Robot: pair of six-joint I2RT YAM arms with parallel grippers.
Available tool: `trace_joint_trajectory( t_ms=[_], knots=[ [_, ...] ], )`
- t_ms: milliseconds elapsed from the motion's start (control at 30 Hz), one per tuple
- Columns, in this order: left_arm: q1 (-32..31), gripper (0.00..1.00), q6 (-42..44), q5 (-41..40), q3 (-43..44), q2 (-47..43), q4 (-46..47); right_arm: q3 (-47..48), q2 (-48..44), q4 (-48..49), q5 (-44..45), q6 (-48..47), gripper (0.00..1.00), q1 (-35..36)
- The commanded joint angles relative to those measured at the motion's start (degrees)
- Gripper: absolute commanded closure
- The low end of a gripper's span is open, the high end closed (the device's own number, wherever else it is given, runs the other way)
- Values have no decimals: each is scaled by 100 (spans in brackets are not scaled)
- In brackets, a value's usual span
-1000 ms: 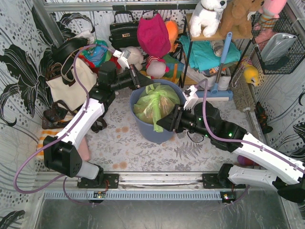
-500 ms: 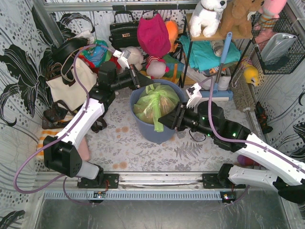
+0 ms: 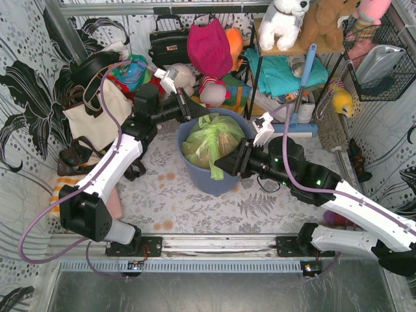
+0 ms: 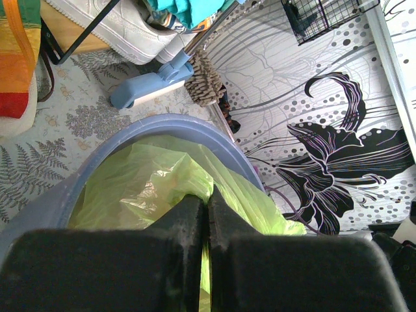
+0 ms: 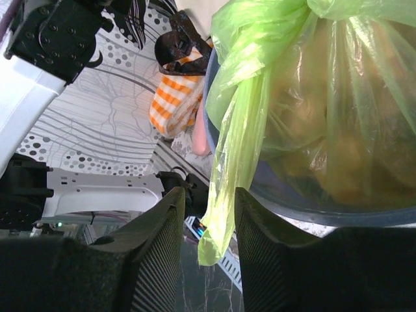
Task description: Tie the trash bag
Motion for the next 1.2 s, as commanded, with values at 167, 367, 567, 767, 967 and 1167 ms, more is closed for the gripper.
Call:
trace_joint_trajectory(
  t_ms=[167, 367, 567, 767, 967, 1167],
  knots=[
    [40, 90, 12, 16, -55, -38, 282, 39, 154, 299, -256, 66, 62, -5],
    [38, 90, 15, 20, -51, -35, 295, 9, 288, 535, -470, 84, 63, -7],
    [37, 90, 6, 23, -48, -54, 282, -49, 424, 599, -513, 124, 61, -4],
    [41, 90, 13, 23, -34, -57, 280, -231, 429, 787, -260, 221, 56, -3],
    [42, 90, 19, 21, -32, -59, 271, -264, 527, 1122, 62, 238, 53, -1],
    [39, 90, 11, 18, -22, -65, 260, -273, 718, 1597, 31, 163, 52, -15]
  ],
)
